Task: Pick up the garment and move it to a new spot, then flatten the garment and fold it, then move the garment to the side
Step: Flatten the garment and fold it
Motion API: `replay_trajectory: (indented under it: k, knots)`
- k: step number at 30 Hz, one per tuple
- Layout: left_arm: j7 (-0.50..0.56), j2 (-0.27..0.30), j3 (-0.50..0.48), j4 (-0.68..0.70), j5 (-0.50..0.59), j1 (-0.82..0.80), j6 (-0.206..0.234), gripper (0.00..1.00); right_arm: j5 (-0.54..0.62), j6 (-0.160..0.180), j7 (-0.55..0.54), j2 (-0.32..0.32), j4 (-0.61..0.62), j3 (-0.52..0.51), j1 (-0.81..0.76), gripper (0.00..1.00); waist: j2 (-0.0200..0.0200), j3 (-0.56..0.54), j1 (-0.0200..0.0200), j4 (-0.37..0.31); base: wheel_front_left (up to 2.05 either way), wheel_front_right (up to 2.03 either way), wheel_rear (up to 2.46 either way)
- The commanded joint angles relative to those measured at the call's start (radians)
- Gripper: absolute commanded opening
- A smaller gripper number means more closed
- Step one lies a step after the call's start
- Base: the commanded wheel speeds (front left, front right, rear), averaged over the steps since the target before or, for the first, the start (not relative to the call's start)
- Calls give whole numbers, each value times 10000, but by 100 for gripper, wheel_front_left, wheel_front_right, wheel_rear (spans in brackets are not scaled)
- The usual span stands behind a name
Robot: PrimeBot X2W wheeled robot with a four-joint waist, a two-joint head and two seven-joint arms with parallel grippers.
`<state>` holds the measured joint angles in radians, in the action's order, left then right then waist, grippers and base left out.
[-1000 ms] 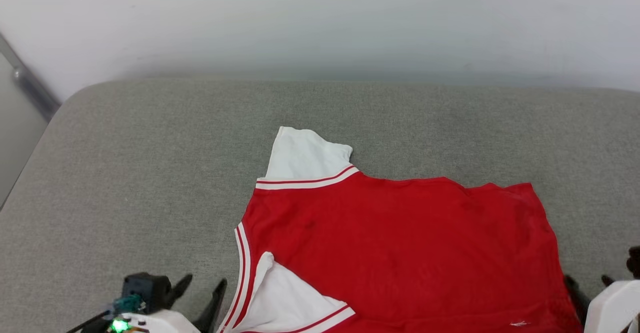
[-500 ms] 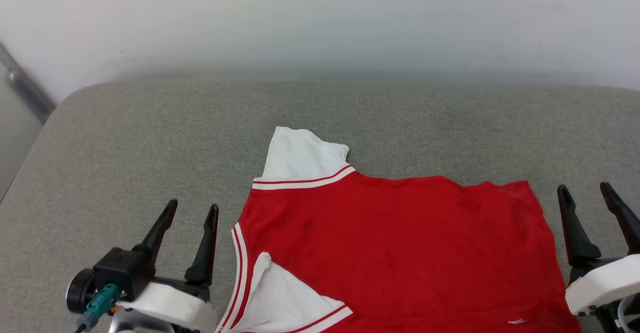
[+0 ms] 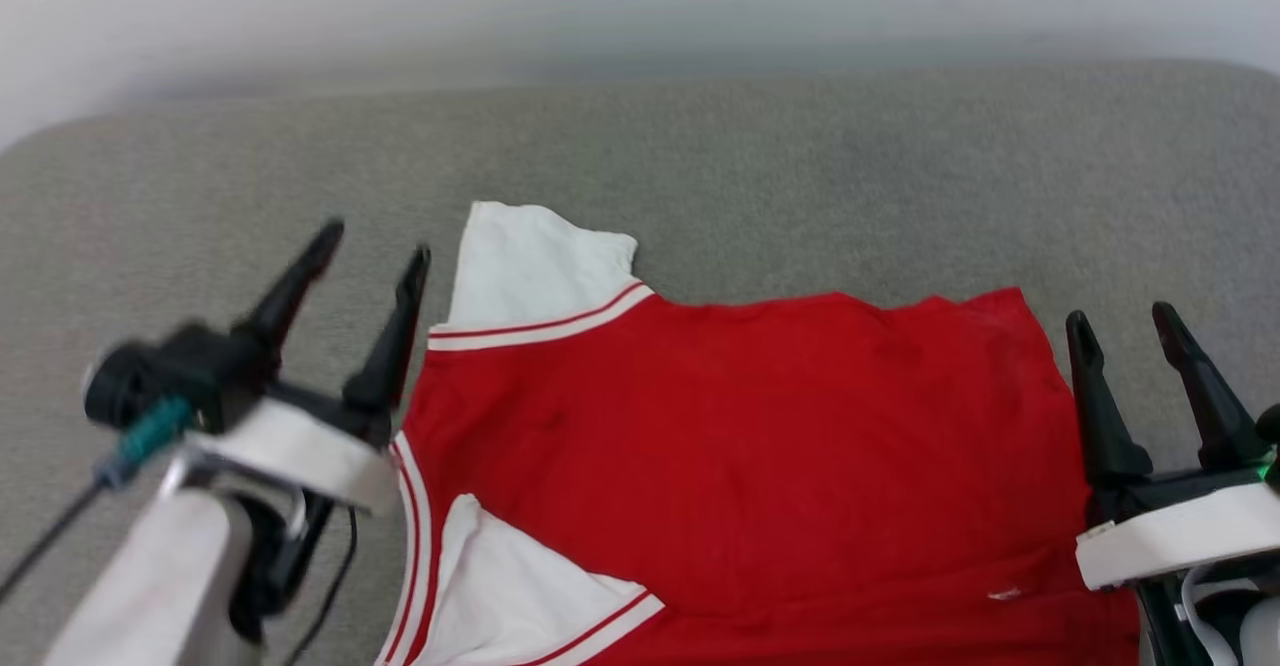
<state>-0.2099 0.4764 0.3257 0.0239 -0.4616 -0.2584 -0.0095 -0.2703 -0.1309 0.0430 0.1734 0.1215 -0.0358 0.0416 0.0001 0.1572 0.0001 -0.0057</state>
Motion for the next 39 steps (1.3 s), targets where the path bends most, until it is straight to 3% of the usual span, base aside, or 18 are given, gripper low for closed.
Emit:
replay_trajectory:
  k: [1,4,8,16,20,23,30,34,35,36,37,39]
  knots:
    - [489,185,29,-240,-166,-932,-378,100,20,4,157,-18,75,78,315,100,-1,728,-1,-532,0,0,0]
    - [1207,526,252,-519,-179,-1796,-738,100,42,4,286,-47,91,142,451,100,-1,1047,-1,-746,0,0,0]
    - [2969,1144,765,-1242,-707,-3490,-1113,100,-14,4,471,-144,126,283,731,100,-1,1720,-1,-1125,0,0,0]
    - [7463,2319,1791,-2753,-2595,-6038,-1196,100,-143,4,824,-372,-74,674,1109,100,-1,2773,-1,-1842,0,0,0]
    - [9054,2610,1847,-3460,-3250,-6756,-1200,100,-181,4,1004,-462,-248,877,1270,100,-1,3143,-1,-2109,0,0,0]
    - [9735,2779,1853,-3787,-3535,-7023,-1199,100,-209,4,1103,-516,-395,1009,1361,100,-1,3346,-1,-2282,0,0,0]
    - [10312,3030,1910,-4237,-3531,-7070,-906,100,-115,4,1345,-618,-659,1111,1507,100,-1,3699,-1,-2488,0,0,0]
    - [10569,2992,2177,-4404,-3625,-6687,-970,100,-74,4,1426,-652,-746,1153,1538,100,-1,3776,-1,-2540,0,0,0]
    - [10683,2941,2255,-4405,-3713,-6571,-1002,74,-66,4,1433,-659,-773,1133,1537,100,-1,3777,-1,-2534,0,0,0]
    - [10749,2882,2290,-4384,-3825,-6463,-1033,6,-56,4,1429,-663,-796,1112,1532,100,-1,3771,-1,-2521,0,0,0]
    - [10681,2827,2292,-4324,-3882,-6410,-1054,0,-42,4,1431,-662,-816,1093,1522,100,-1,3752,-1,-2500,0,0,0]
    - [10178,2770,2219,-4217,-3819,-6461,-1053,0,13,4,1388,-634,-862,1041,1514,100,-1,3676,-1,-2441,0,0,0]
